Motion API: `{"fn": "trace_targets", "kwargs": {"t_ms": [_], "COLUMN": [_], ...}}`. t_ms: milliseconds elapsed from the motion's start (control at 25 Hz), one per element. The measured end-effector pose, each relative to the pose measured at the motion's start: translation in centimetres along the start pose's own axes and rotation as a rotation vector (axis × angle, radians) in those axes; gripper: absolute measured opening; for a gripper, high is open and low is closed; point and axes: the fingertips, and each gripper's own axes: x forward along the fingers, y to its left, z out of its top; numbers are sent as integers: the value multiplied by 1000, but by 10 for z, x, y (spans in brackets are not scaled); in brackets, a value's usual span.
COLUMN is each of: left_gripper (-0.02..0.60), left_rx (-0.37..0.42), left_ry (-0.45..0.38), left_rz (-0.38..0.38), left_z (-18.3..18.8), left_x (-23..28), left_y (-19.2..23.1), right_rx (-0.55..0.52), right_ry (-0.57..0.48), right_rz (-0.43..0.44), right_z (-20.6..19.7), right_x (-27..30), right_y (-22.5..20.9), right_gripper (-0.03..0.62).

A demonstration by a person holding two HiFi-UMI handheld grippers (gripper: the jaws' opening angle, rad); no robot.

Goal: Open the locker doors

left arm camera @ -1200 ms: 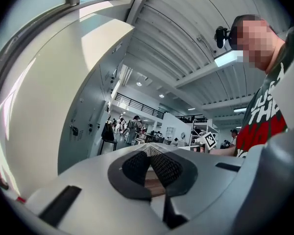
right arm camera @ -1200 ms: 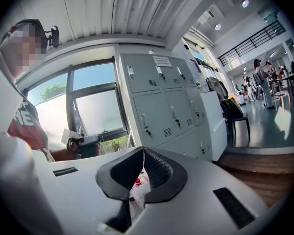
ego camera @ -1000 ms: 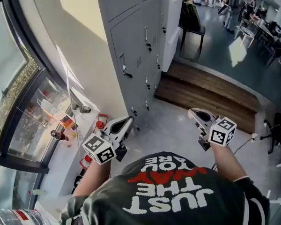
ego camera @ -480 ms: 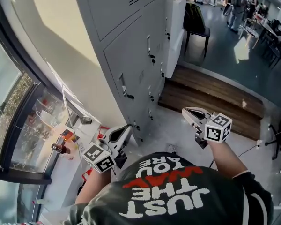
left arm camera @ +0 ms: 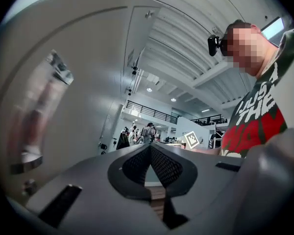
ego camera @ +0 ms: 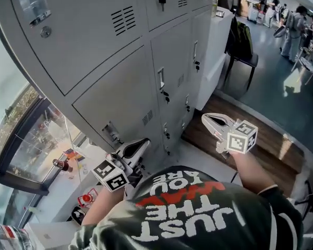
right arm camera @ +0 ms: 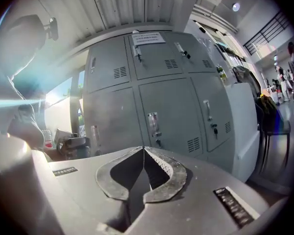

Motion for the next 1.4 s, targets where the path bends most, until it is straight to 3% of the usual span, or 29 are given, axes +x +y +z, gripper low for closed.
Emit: {"fn": "trace_targets", "kwargs": {"t_ms": [160,360,760,1000,1400], "left_gripper": [8,8,8,8,8], "left_rx": [-22,13,44,21,11], "left_ry": [-28,8,52,49,58], "left_rz": [78,150,163,184,175], "left_z": [3,10,23,22,19], "left_x": [66,119,165,173,179], "left_y": [18,39,63,69,66], "right_rx": [-40,-69,-128,-139,-158], "right_ry": [5,-35,-82,-43,19], "right_rz": [35,42,18,36,85], "right_z": [28,69,141,153,150], "right_x": [12,42,119,159,193], "right_y": [-69,-143,-242,-271,-295], "right_gripper": [37,37,41,165,215]}}
